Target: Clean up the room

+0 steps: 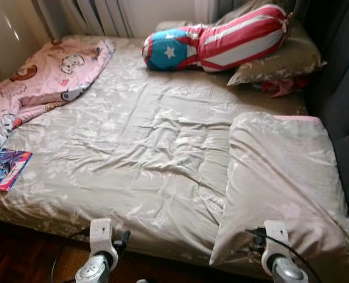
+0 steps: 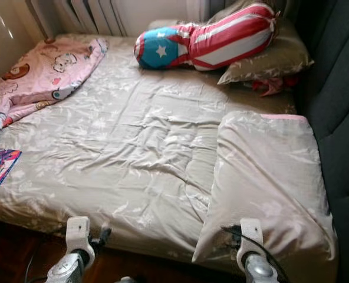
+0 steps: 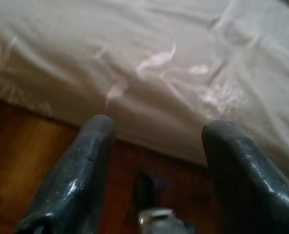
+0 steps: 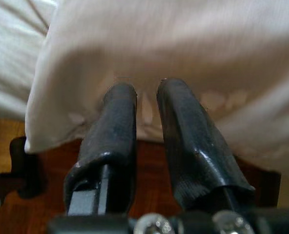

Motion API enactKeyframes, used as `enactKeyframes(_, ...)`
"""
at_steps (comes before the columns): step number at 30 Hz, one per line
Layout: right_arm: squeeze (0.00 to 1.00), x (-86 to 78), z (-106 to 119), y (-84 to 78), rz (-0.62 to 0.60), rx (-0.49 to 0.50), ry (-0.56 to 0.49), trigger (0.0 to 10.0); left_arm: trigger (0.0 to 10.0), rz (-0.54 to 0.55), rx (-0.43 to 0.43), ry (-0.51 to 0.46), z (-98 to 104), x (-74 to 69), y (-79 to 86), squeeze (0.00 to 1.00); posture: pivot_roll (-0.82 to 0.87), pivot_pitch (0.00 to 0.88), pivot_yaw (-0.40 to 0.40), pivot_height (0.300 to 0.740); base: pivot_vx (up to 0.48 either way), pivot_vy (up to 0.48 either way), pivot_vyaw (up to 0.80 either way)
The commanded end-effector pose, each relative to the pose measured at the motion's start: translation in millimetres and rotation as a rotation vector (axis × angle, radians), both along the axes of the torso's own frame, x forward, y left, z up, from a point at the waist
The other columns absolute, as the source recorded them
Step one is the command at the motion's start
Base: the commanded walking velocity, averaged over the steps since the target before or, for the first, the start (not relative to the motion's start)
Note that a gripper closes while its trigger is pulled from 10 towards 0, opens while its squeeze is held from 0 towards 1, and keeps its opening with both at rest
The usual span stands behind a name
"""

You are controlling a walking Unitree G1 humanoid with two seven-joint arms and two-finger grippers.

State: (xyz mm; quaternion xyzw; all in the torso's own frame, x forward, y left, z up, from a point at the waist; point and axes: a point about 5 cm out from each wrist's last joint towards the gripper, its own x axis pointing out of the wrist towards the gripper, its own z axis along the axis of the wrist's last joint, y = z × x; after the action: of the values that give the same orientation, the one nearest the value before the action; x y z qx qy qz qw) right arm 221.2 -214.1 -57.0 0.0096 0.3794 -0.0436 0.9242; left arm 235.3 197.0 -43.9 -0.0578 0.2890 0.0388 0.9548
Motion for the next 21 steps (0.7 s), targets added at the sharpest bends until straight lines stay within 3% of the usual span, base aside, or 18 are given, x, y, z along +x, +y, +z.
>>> enactKeyframes(1, 0.0, -7.3, -6, 4.3, 0.014, 0.011, 0.04, 10.0, 10.0, 0.01, 0.022, 0.058, -6, -8.2, 6.0, 0.0, -0.03, 0.063, 0.039, 0.74, 0.0, 0.0, 0.0)
enactKeyframes(6, 0.0, -9.6, -9, 13.3, 0.104, 0.002, 0.077, 10.0, 10.0, 0.034, 0.037, 0.153, -17, -20.4, 5.5, 0.0, -0.02, 0.034, 0.028, 0.74, 0.0, 0.0, 0.0)
enactKeyframes(12, 0.0, -8.5, -9, 12.7, 0.113, -0.006, 0.087, 10.0, 10.0, 0.076, 0.019, 0.199, -23, -28.1, 3.5, 0.0, -0.01, 0.016, 0.009, 0.74, 0.0, 0.0, 0.0)
enactKeyframes(21, 0.0, -10.6, -7, -5.3, 0.113, -0.025, 0.121, 10.0, 10.0, 0.118, 0.034, 0.247, -26, -31.6, 4.7, 0.0, 0.0, 0.0, -0.013, 0.74, 0.0, 0.0, 0.0)
